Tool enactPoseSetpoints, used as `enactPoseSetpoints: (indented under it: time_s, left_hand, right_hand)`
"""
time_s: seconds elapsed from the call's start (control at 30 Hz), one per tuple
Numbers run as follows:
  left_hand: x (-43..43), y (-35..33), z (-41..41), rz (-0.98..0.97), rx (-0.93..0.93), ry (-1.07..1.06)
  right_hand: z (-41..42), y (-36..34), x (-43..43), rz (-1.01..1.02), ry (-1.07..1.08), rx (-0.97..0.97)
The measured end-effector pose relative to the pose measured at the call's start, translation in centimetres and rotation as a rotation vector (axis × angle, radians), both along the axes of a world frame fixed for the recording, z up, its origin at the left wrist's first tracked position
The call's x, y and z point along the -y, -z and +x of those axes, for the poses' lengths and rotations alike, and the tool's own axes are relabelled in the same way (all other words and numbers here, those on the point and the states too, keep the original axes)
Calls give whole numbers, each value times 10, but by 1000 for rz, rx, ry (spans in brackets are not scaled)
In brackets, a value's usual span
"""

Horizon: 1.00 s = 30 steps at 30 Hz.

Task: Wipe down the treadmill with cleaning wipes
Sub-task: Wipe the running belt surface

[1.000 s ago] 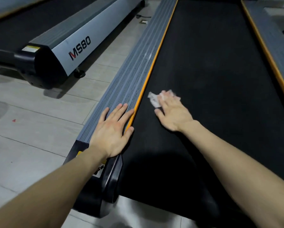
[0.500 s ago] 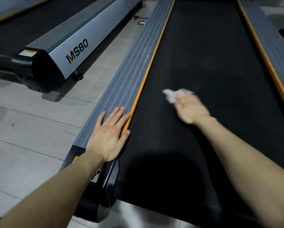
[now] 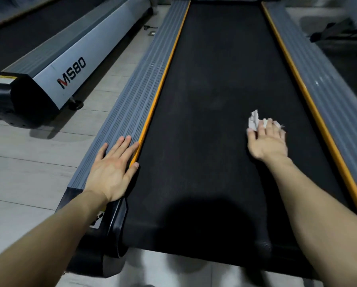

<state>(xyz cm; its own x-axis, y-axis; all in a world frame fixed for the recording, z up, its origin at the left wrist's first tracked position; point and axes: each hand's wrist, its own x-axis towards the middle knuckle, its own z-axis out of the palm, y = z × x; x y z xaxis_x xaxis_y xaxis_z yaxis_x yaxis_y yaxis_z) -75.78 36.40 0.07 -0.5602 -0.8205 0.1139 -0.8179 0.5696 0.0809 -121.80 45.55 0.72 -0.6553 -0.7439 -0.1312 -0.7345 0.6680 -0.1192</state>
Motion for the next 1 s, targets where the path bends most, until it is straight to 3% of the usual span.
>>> enactPoseSetpoints:
  time_s: [0.07, 0.17, 0.2, 0.27, 0.37, 0.43, 0.47, 0.57, 0.63, 0.7, 0.77, 0.87, 0.93, 1.0]
  left_hand:
    - [2, 1, 2, 0, 21, -5]
    - [1, 0, 1, -4, 68, -8]
    - [1, -2, -1, -31, 114, -16]
    - [-1, -8, -8, -101, 250, -40]
    - [-14, -19, -20, -156, 399, -85]
    - [-30, -24, -36, -153, 364, -106]
    - [-42, -24, -49, -132, 290, -117]
    - [-77, -22, -106, -40, 10, -151]
    - [-98, -19, -142, -25, -100, -120]
    - [-115, -14, -169, -17, -136, -41]
    - [-129, -2, -187, -21, -110, 28]
    - [-143, 13, -199, 6, -67, 28]
    - [-145, 20, -198, -5, -82, -1]
    - [-144, 21, -199, -20, -103, -2]
  right_hand:
    - [59, 2, -5, -87, -199, -35]
    - [156, 2, -48, -136, -860, 89]
    - [160, -2, -59, -107, -943, 127]
    - [115, 0, -68, -118, -795, 71]
    - [-4, 9, -79, -76, -177, -42]
    - [-23, 1, -89, -26, 56, 34]
    - [-3, -4, -90, -39, 14, 19]
    - [90, 5, -101, -135, -662, 53]
    - [116, 2, -130, -64, -931, 146]
    - [72, -3, -142, -75, -832, 104]
    - [3, -2, -145, -26, -487, 16]
    - [-54, -5, -131, 50, -16, 66]
    - [-24, -2, -133, 10, -82, 57]
    - [20, -3, -163, -81, -435, 90]
